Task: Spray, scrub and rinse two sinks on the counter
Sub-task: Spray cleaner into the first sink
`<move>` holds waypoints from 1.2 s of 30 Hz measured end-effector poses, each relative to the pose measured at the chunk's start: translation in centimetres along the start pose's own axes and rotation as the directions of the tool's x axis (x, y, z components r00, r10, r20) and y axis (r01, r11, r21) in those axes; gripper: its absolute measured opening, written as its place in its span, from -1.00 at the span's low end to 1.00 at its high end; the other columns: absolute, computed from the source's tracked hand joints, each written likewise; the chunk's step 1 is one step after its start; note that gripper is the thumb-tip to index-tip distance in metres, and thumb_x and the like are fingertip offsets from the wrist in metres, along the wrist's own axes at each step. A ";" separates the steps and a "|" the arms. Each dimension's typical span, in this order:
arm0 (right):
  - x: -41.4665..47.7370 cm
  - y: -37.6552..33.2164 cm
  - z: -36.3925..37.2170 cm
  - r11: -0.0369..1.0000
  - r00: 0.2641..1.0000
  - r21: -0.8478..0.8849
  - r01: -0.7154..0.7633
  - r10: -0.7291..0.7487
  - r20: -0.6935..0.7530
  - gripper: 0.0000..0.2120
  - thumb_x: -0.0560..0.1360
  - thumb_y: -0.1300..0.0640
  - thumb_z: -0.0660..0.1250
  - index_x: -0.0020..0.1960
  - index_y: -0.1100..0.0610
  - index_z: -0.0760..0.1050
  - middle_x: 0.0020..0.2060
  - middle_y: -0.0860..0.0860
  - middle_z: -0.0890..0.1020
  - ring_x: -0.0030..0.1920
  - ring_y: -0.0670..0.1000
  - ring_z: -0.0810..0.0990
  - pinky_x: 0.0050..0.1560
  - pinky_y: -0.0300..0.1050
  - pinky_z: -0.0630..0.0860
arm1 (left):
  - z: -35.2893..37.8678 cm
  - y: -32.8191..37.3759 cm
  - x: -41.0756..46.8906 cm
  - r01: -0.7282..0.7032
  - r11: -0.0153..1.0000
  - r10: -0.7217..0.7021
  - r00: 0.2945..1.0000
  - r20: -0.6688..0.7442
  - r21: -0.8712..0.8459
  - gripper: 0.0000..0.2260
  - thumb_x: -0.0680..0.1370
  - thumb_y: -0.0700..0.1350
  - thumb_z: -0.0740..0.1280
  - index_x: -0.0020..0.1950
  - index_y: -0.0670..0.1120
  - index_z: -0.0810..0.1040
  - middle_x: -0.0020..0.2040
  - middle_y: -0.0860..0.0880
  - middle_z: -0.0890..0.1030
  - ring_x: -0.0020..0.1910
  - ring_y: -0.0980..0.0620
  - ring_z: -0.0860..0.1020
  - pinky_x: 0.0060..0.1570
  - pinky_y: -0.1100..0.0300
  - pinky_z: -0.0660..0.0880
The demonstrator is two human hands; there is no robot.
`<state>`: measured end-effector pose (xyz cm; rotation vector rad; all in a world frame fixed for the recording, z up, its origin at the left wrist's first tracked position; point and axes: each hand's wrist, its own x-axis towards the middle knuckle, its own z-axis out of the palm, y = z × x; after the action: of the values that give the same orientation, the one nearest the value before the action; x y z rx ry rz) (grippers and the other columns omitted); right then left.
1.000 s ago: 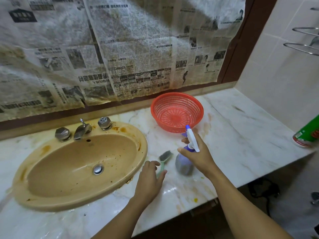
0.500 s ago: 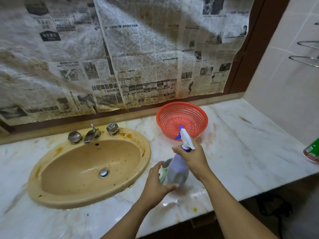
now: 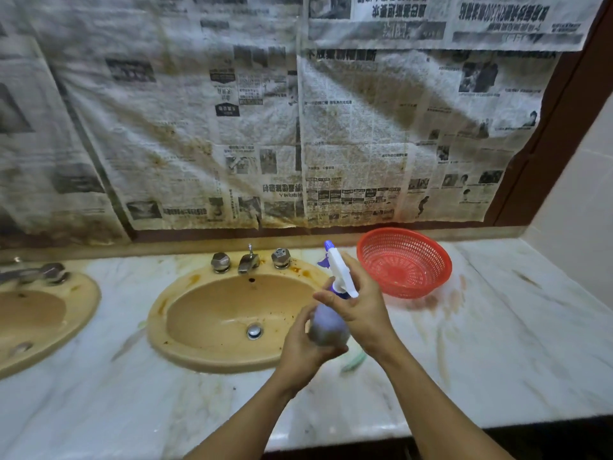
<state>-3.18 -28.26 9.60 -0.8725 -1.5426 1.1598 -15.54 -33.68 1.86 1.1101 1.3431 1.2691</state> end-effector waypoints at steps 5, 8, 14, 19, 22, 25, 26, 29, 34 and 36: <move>-3.3 -2.6 6.8 1.000 0.977 0.000 -0.012 0.012 0.211 -0.28 0.38 0.31 0.60 0.47 0.06 0.44 -0.05 0.11 0.66 -0.07 -0.01 0.65 0.03 -0.17 0.58 | -8.8 0.1 -4.8 0.033 0.999 -0.033 0.999 0.041 0.006 -0.21 0.25 -0.24 0.70 0.38 0.22 0.51 0.28 0.16 0.62 0.19 -0.01 0.66 0.14 -0.01 0.65; -5.7 -2.7 11.9 0.999 0.965 0.005 -0.049 0.046 0.259 -0.27 0.41 0.28 0.59 0.49 0.05 0.38 -0.06 0.16 0.66 -0.04 0.06 0.67 0.07 -0.08 0.61 | -13.8 -0.2 -8.3 0.045 0.998 -0.050 0.993 0.106 0.046 -0.25 0.28 -0.26 0.67 0.37 0.19 0.53 0.25 0.09 0.66 0.15 -0.02 0.67 0.12 0.02 0.65; -9.2 -1.5 19.1 0.982 0.955 -0.081 -0.170 0.185 0.230 -0.26 0.40 0.13 0.62 0.47 -0.03 0.34 -0.14 0.07 0.68 -0.08 0.03 0.67 0.11 0.03 0.63 | -20.6 -1.2 -12.8 0.154 0.980 -0.176 0.967 0.184 0.130 -0.36 0.30 -0.32 0.62 0.32 0.05 0.59 0.14 0.03 0.71 0.12 0.00 0.67 0.07 0.09 0.64; -9.3 -0.7 20.9 0.951 0.950 -0.125 -0.282 0.295 0.099 -0.46 0.39 0.00 0.62 0.28 -0.10 0.46 -0.15 -0.02 0.61 -0.10 -0.03 0.59 -0.04 -0.13 0.57 | -22.3 -1.6 -13.7 0.201 0.964 -0.237 0.946 0.223 0.171 -0.42 0.33 -0.31 0.62 0.29 0.01 0.60 0.05 0.11 0.73 0.02 0.05 0.71 0.04 0.01 0.67; -8.4 0.1 20.9 0.939 0.940 -0.144 -0.313 0.328 0.096 -0.51 0.38 0.03 0.62 0.22 -0.07 0.49 -0.09 0.03 0.63 -0.07 0.02 0.61 0.03 0.01 0.61 | -21.8 -2.0 -13.8 0.199 0.967 -0.228 0.952 0.201 0.157 -0.48 0.35 -0.27 0.63 0.24 0.05 0.60 0.05 0.17 0.72 0.02 0.08 0.70 -0.03 0.11 0.66; -7.6 0.7 20.9 0.937 0.940 -0.136 -0.322 0.333 0.068 -0.56 0.38 0.10 0.61 0.18 -0.07 0.51 -0.05 0.06 0.65 -0.08 0.01 0.61 0.03 -0.01 0.60 | -21.5 -2.4 -13.1 0.187 0.966 -0.214 0.965 0.148 0.180 -0.47 0.32 -0.20 0.65 0.21 0.10 0.60 0.07 0.17 0.71 0.02 0.11 0.69 0.02 0.13 0.65; -7.4 0.8 20.9 0.939 0.943 -0.129 -0.319 0.329 0.060 -0.57 0.39 0.10 0.61 0.17 -0.06 0.52 -0.05 0.08 0.65 -0.09 0.00 0.61 -0.02 -0.06 0.60 | -21.5 -2.5 -12.7 0.180 0.965 -0.208 0.969 0.136 0.192 -0.44 0.30 -0.17 0.66 0.24 0.10 0.60 0.10 0.15 0.70 0.02 0.10 0.69 0.03 0.13 0.65; -6.3 1.4 20.7 0.944 0.950 -0.128 -0.305 0.312 0.032 -0.61 0.41 0.13 0.59 0.17 -0.02 0.54 -0.10 0.12 0.67 -0.14 -0.04 0.60 -0.12 -0.19 0.57 | -21.1 -2.7 -11.3 0.148 0.963 -0.181 0.975 0.130 0.227 -0.34 0.26 -0.13 0.69 0.33 0.06 0.57 0.15 0.13 0.68 0.01 0.10 0.69 -0.02 0.18 0.63; -4.3 2.4 20.0 0.943 0.958 -0.188 -0.276 0.285 0.022 -0.72 0.43 0.18 0.53 0.10 0.06 0.56 -0.19 0.10 0.66 -0.25 -0.10 0.55 -0.23 -0.26 0.53 | -19.9 -2.9 -8.9 0.112 0.946 -0.149 0.984 0.101 0.304 -0.26 0.21 0.03 0.72 0.33 0.16 0.51 0.15 0.18 0.65 0.09 0.22 0.62 0.08 0.13 0.65; -3.5 2.7 19.6 0.944 0.963 -0.212 -0.255 0.267 0.031 -0.79 0.43 0.21 0.49 0.01 0.06 0.55 -0.25 0.08 0.63 -0.31 -0.12 0.51 -0.28 -0.28 0.49 | -19.4 -3.0 -8.2 0.096 0.947 -0.131 0.987 0.097 0.306 -0.23 0.22 0.03 0.71 0.36 0.18 0.47 0.17 0.19 0.63 0.13 0.17 0.61 0.10 0.09 0.65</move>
<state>-21.22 -35.72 4.80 -1.2214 -1.6520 1.2358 -33.57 -44.68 -0.45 1.2740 1.5218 0.9210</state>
